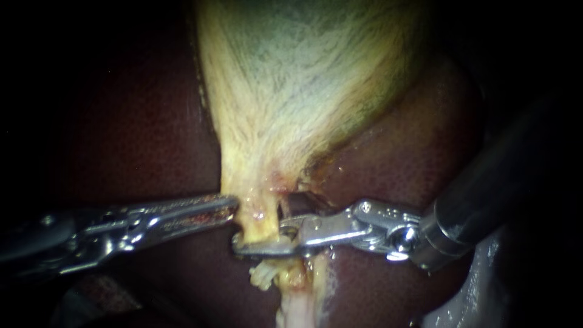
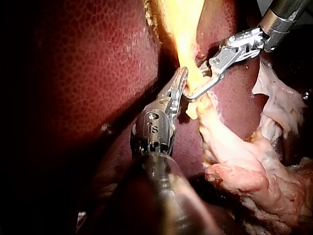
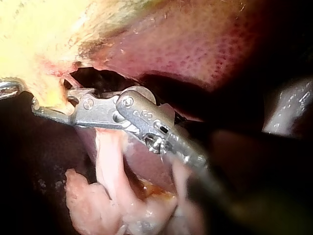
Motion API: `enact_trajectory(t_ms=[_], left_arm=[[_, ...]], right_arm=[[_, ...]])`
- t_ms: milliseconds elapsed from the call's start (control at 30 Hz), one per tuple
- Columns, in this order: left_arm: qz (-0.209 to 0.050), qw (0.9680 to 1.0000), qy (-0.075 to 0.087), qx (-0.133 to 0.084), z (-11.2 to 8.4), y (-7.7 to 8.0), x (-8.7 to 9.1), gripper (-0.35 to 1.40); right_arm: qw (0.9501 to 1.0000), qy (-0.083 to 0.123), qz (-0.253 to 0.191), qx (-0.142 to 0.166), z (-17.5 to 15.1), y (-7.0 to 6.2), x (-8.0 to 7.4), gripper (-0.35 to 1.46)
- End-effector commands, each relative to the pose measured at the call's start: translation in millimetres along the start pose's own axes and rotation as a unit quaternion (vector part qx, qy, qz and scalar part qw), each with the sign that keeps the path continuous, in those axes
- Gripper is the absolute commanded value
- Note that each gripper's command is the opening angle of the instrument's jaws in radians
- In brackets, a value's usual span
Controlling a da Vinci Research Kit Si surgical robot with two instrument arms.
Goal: Going back third clip left tube
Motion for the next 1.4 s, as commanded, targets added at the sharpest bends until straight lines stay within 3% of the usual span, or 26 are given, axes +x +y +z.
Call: enact_trajectory(t_ms=[33,233,400,500,667,767,933,1400], left_arm=[[0.000,1.0000,0.000,0.000,0.0,0.0,0.1,-0.16],[0.000,1.0000,0.000,0.000,0.0,0.0,0.1,-0.16],[0.000,1.0000,0.000,0.000,0.0,0.0,0.1,-0.16],[0.000,1.0000,0.000,0.000,0.0,0.0,0.1,-0.16],[0.000,1.0000,0.000,0.000,-0.1,-0.1,0.1,-0.16],[0.000,1.0000,0.000,0.000,-0.1,-0.1,0.2,-0.16],[0.000,1.0000,0.000,0.000,-0.1,-0.1,0.2,-0.16],[0.000,1.0000,0.000,0.000,-0.2,-0.3,0.2,-0.16]], right_arm=[[1.0000,0.000,0.000,0.000,0.0,0.0,0.0,-0.35],[1.0000,0.000,0.000,0.000,0.0,0.0,0.0,-0.34],[1.0000,0.001,0.003,-0.002,0.7,0.3,0.1,0.32],[0.9995,-0.002,-0.030,-0.005,1.3,0.8,0.0,0.49],[0.9973,-0.002,-0.072,-0.014,1.0,1.5,0.5,0.56],[0.9958,0.002,-0.085,-0.033,0.7,1.8,1.0,0.60],[0.9943,0.002,-0.100,-0.036,0.1,2.1,1.4,0.60],[0.9932,-0.002,-0.113,-0.029,-2.2,1.1,0.0,0.60]])
